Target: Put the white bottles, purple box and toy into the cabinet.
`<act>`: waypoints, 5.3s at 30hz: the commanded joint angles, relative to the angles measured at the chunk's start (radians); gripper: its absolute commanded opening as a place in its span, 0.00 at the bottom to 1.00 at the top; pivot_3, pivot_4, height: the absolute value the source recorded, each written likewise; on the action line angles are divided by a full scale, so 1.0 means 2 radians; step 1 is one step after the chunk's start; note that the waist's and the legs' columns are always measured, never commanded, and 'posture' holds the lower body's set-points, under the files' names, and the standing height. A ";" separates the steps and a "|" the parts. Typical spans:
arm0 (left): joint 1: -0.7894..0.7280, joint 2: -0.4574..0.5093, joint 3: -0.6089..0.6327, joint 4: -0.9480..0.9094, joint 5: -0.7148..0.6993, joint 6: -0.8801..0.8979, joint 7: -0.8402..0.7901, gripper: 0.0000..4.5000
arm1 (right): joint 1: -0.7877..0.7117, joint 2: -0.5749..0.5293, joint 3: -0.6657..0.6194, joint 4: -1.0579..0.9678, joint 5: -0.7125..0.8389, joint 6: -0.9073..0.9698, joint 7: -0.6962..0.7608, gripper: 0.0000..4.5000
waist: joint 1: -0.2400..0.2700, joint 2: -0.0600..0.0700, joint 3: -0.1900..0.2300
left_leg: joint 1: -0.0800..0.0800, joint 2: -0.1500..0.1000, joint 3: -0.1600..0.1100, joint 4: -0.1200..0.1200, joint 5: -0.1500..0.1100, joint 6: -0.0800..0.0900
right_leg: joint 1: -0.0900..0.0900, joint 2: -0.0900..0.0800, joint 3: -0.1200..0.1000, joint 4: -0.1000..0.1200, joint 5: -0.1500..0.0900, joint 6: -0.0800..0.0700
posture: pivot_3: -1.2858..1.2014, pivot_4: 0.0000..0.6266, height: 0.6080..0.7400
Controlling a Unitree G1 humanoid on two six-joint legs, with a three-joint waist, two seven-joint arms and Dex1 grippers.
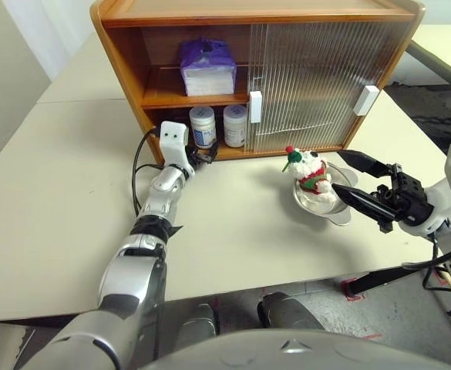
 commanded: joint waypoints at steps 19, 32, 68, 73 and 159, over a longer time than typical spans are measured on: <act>0.183 0.044 -0.074 -0.392 -0.057 0.138 -0.145 0.47 | -0.019 -0.011 -0.001 0.046 -0.020 0.000 0.019 1.00 | 0.020 0.000 0.000 | 0.000 0.003 -0.005 -0.002 -0.003 -0.005 | -0.003 -0.006 0.000 0.000 0.002 -0.011 | 0.41 0.10 1.00; 0.083 -0.014 -0.091 -0.338 -0.077 0.173 -0.149 0.01 | -0.018 -0.011 -0.004 0.046 -0.022 -0.003 0.019 1.00 | 0.029 0.001 -0.001 | 0.000 0.004 -0.003 -0.001 -0.003 -0.001 | -0.002 -0.005 -0.001 0.000 0.002 -0.011 | 0.41 0.07 1.00; -0.071 -0.077 -0.127 -0.159 -0.023 0.099 -0.173 0.01 | 0.004 -0.005 -0.013 0.023 -0.024 -0.014 0.003 1.00 | 0.014 0.003 -0.004 | 0.000 0.001 0.000 0.002 0.000 0.005 | 0.000 -0.007 0.000 0.000 0.002 -0.001 | 0.39 0.04 1.00; -0.080 -0.081 -0.132 -0.152 -0.001 0.091 -0.157 0.01 | 0.014 -0.005 -0.015 0.019 -0.026 -0.015 0.001 1.00 | 0.010 0.003 -0.004 | 0.000 0.000 0.000 0.002 0.000 0.006 | 0.000 -0.007 0.000 0.000 0.001 0.001 | 0.38 0.05 1.00; 0.038 0.004 -0.092 -0.320 -0.066 0.134 -0.174 0.01 | -0.003 0.010 -0.007 0.047 -0.042 -0.035 0.007 1.00 | 0.004 0.006 -0.010 | -0.002 -0.001 0.000 0.000 0.002 0.004 | -0.003 -0.007 0.000 0.001 0.004 -0.006 | 0.39 0.05 1.00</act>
